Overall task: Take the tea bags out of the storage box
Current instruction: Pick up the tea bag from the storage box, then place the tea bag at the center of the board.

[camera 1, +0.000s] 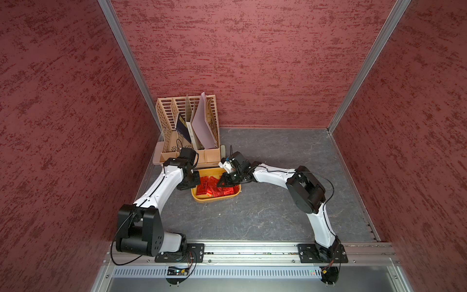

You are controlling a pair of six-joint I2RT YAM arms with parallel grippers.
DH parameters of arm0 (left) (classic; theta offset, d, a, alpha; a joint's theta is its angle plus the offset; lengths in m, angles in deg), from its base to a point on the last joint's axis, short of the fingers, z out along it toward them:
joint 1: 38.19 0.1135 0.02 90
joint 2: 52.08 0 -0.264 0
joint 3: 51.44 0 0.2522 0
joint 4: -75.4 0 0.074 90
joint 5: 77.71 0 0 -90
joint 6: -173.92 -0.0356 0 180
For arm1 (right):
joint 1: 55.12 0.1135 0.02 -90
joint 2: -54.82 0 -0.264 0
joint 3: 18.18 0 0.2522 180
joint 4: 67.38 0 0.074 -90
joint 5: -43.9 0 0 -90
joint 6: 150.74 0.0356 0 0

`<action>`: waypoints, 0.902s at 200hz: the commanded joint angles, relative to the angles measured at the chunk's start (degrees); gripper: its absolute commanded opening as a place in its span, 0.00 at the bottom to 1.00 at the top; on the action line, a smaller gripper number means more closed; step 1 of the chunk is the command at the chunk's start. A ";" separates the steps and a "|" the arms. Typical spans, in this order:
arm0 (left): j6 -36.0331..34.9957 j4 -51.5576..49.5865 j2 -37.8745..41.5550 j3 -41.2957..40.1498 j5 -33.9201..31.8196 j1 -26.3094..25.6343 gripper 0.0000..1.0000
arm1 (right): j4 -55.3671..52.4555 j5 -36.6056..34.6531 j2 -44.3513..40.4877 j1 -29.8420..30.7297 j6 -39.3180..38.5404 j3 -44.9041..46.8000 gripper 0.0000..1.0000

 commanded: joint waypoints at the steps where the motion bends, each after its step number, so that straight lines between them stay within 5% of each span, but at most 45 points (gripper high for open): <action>1: 0.25 0.48 -0.44 -0.28 -0.54 0.30 0.00 | 2.81 0.11 -2.23 0.45 0.09 0.70 0.08; 22: 0.44 0.39 -0.63 -0.28 -0.96 0.42 0.00 | 4.51 -0.23 -3.91 0.49 0.70 1.82 0.00; 82: 0.80 0.21 -0.77 -0.15 -1.63 0.55 0.00 | 2.71 -4.86 -11.09 -2.03 2.24 1.80 0.00; 137: 1.19 0.14 -0.54 -0.26 -2.35 0.60 0.00 | -0.83 -9.80 -17.82 -14.22 2.86 7.53 0.00; 180: 0.97 0.19 -0.54 -0.26 -1.96 0.61 0.00 | -3.77 -11.88 -12.59 -23.21 1.76 9.76 0.00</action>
